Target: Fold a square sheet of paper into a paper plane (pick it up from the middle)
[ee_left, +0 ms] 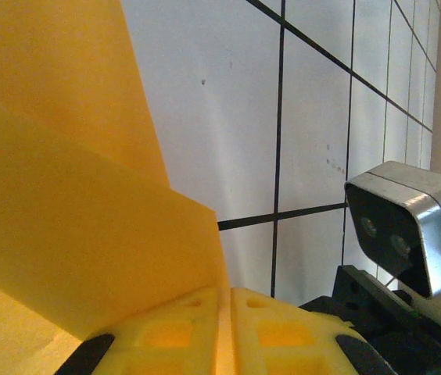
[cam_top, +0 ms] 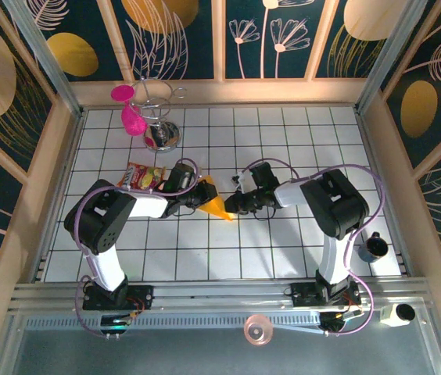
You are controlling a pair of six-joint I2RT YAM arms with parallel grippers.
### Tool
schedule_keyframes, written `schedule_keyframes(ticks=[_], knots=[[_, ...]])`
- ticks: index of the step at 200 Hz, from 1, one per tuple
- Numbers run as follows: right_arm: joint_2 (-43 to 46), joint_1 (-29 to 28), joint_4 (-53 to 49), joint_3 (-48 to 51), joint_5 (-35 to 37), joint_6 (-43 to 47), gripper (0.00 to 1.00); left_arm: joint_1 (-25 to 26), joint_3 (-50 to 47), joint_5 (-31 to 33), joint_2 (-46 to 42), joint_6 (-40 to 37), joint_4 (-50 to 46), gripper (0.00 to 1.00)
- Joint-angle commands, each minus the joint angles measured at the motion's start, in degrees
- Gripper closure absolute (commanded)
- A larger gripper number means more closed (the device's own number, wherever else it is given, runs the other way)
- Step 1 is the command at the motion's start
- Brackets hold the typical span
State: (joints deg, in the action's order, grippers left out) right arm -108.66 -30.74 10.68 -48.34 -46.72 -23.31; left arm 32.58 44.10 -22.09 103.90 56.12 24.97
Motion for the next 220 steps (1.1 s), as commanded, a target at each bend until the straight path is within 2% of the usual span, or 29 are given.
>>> schedule_keyframes(ticks=[1, 40, 77, 112, 151, 220], knots=[[2.0, 0.95, -3.82, -0.01, -0.22, -0.25, 0.86, -0.26, 1.17, -0.24, 1.17, -1.14, -1.1, 0.88], [3.65, 1.19, -3.72, 0.48, -1.09, -0.39, 0.8, -0.24, 1.72, -0.58, 1.75, -1.38, -1.24, 0.88], [7.69, 2.14, -3.2, 1.83, 1.29, -1.21, 0.74, -0.32, 2.12, -0.85, 1.97, -1.62, -1.65, 0.88], [10.15, 1.94, -3.87, 1.67, 2.97, -0.37, 0.76, -0.24, 2.48, -0.89, 2.25, -1.77, -2.27, 0.87], [7.96, -0.81, -5.61, -0.41, 3.18, 1.41, 0.84, -0.24, 2.84, -0.85, 2.49, -1.8, -2.6, 0.88], [3.77, -3.08, -7.07, -1.84, 5.44, 1.68, 0.87, -0.25, 3.28, -0.77, 2.89, -1.87, -3.52, 0.88]])
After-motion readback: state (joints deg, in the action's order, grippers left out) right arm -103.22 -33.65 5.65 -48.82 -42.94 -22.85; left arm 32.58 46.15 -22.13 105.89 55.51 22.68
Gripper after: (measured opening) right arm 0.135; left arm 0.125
